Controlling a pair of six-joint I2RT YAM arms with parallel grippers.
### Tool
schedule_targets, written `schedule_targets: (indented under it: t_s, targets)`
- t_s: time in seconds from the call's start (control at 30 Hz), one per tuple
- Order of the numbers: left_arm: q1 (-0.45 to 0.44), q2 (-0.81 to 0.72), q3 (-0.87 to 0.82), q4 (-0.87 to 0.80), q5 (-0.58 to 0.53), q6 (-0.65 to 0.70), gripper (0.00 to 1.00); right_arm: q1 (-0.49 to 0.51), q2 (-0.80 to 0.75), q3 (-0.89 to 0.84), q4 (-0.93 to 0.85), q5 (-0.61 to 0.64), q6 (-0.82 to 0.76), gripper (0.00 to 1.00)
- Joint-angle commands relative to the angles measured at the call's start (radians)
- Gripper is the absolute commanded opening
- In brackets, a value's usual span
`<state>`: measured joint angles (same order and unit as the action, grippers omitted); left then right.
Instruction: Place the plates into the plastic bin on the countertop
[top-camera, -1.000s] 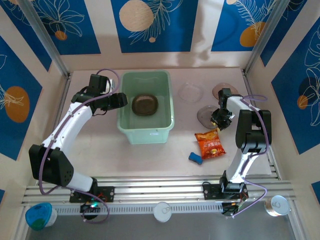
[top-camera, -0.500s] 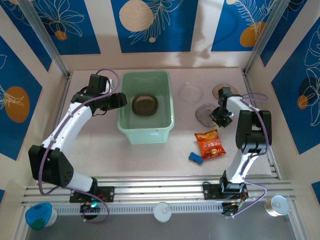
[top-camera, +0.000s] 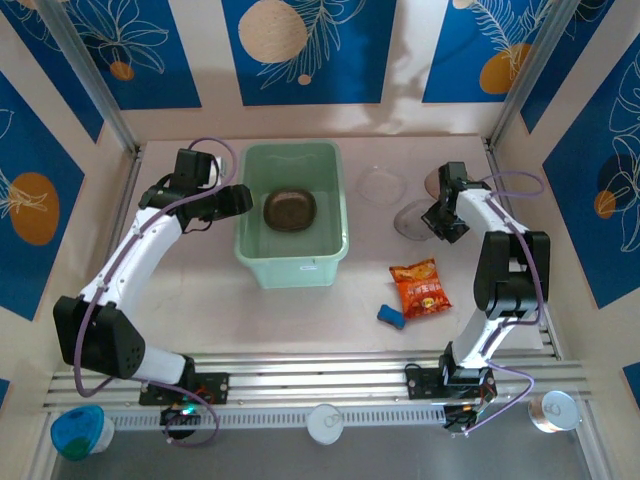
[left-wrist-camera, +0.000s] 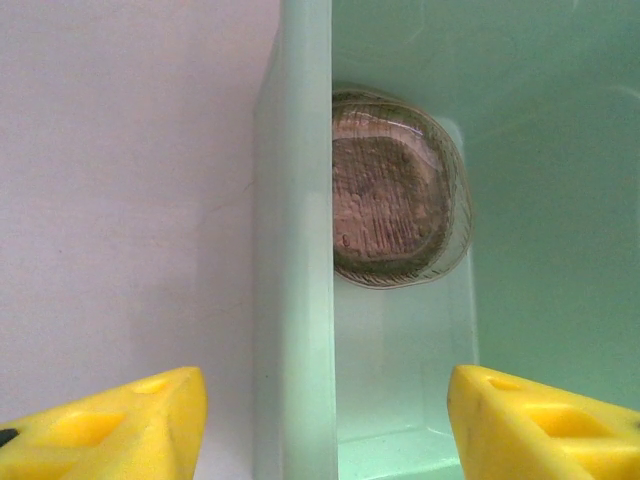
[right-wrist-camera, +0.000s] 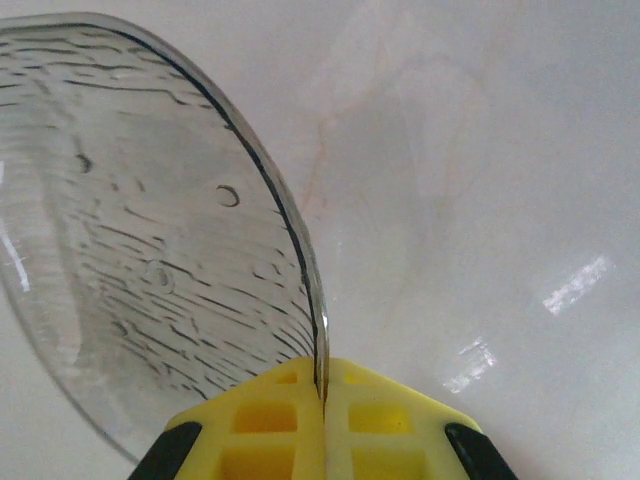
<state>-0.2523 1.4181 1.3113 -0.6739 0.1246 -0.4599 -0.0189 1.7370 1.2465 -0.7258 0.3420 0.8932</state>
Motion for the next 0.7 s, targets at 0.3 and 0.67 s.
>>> schedule_targets:
  t_s: [0.3,0.67]
  targets:
    - [-0.03,-0.044,-0.063,0.024,-0.048,-0.082,0.65,0.029,-0.207,0.065,-0.046,-0.01,0.06,0.0]
    - [-0.122,-0.127,-0.18,0.124,-0.121,-0.258,0.62,0.109,-0.353,0.155,-0.04,-0.102,0.103,0.0]
